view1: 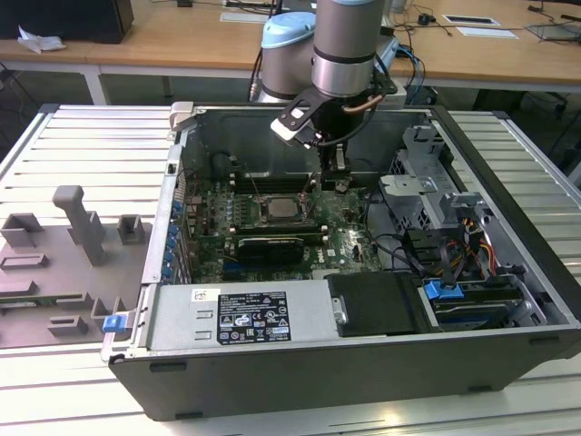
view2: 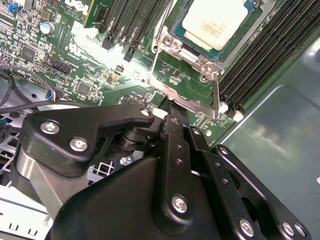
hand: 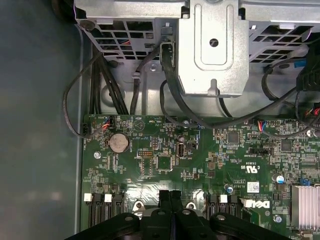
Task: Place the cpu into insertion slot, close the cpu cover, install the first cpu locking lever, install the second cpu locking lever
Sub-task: 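Close the cpu cover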
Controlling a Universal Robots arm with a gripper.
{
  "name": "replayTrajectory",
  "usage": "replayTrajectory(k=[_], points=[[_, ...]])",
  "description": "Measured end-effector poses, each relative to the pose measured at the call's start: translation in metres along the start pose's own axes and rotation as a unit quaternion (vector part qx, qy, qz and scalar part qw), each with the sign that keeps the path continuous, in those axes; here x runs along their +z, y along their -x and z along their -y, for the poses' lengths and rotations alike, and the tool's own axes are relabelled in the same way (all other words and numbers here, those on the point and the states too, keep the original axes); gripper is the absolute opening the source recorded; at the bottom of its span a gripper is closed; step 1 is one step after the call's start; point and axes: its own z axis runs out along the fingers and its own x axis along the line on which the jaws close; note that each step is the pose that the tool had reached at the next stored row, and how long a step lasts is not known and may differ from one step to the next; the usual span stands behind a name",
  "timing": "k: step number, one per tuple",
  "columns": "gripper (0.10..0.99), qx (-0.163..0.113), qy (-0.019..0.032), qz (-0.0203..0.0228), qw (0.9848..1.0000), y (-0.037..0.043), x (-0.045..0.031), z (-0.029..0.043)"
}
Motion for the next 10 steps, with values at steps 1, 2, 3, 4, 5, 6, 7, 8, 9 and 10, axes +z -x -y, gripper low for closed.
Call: replayTrajectory(k=[1,2,3,4,5,6,7,8,9,10], points=[[0.106,0.000,0.0000,0.0000,1.0000,0.0000,0.0000,0.0002],[0.106,0.000,0.0000,0.0000,1.0000,0.0000,0.0000,0.0004],[0.106,0.000,0.0000,0.0000,1.0000,0.0000,0.0000,0.0006],[0.106,0.000,0.0000,0.0000,1.0000,0.0000,-0.0001,0.0008],[0.106,0.000,0.0000,0.0000,1.0000,0.0000,-0.0001,0.0010],[0.106,0.000,0.0000,0.0000,1.0000,0.0000,-0.0001,0.0014],[0.106,0.000,0.0000,0.0000,1.0000,0.0000,-0.0001,0.0015],[0.106,0.000,0.0000,0.0000,1.0000,0.0000,-0.0001,0.0015],[0.106,0.000,0.0000,0.0000,1.0000,0.0000,-0.0001,0.0020],[0.106,0.000,0.0000,0.0000,1.0000,0.0000,-0.0001,0.0027]])
